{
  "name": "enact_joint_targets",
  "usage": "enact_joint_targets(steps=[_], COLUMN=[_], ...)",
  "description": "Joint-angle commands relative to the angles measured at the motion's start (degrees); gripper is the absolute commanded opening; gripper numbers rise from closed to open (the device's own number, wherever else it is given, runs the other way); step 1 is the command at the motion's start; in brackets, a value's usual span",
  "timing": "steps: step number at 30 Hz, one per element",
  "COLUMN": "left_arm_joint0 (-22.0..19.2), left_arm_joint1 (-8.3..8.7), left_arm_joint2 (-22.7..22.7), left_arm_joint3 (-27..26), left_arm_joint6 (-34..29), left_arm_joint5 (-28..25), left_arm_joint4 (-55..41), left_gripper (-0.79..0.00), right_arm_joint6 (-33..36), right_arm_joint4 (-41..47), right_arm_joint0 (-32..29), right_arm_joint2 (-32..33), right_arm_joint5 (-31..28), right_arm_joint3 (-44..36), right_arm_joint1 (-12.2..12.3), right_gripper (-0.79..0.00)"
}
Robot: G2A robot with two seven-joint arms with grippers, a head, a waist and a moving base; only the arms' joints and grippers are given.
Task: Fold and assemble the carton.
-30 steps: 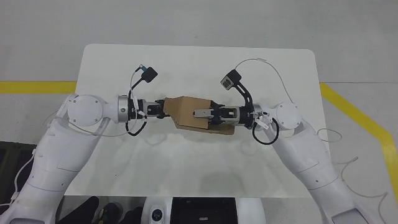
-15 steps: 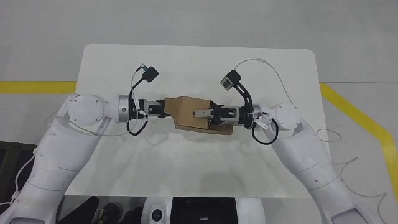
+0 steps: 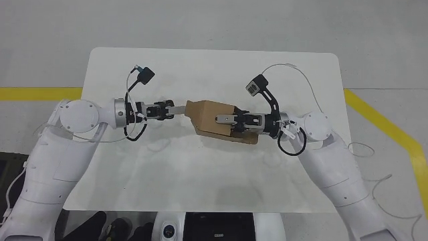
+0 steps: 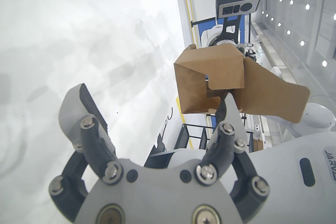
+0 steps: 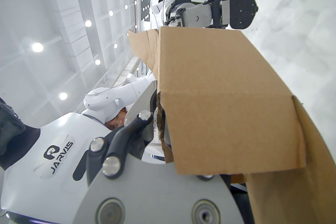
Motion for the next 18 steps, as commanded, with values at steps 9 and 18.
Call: enact_joint_targets(steps=[9,18], left_arm_joint0=[1.87,0.45], left_arm_joint1=[0.10,-0.28], left_arm_joint2=[1.07,3.23], left_arm_joint3=[-3.04,-3.46], left_arm_joint6=[-0.79,0.10], left_arm_joint5=[-0.21,-0.10], left_arm_joint4=[-0.17,-0.23], left_gripper=[0.000,0.000], right_arm_joint6=[-1.02,-1.16], right_arm_joint4=[-0.03,0.04], right_arm_joint0=[0.42,0.98], right_arm_joint2=[-0.54,-1.62], right_arm_joint5=[0.58,0.48], right_arm_joint3=[-0.16,-0.16], right_arm_joint1=[-0.15,-0.41], right_gripper=[-0.785,-0.785])
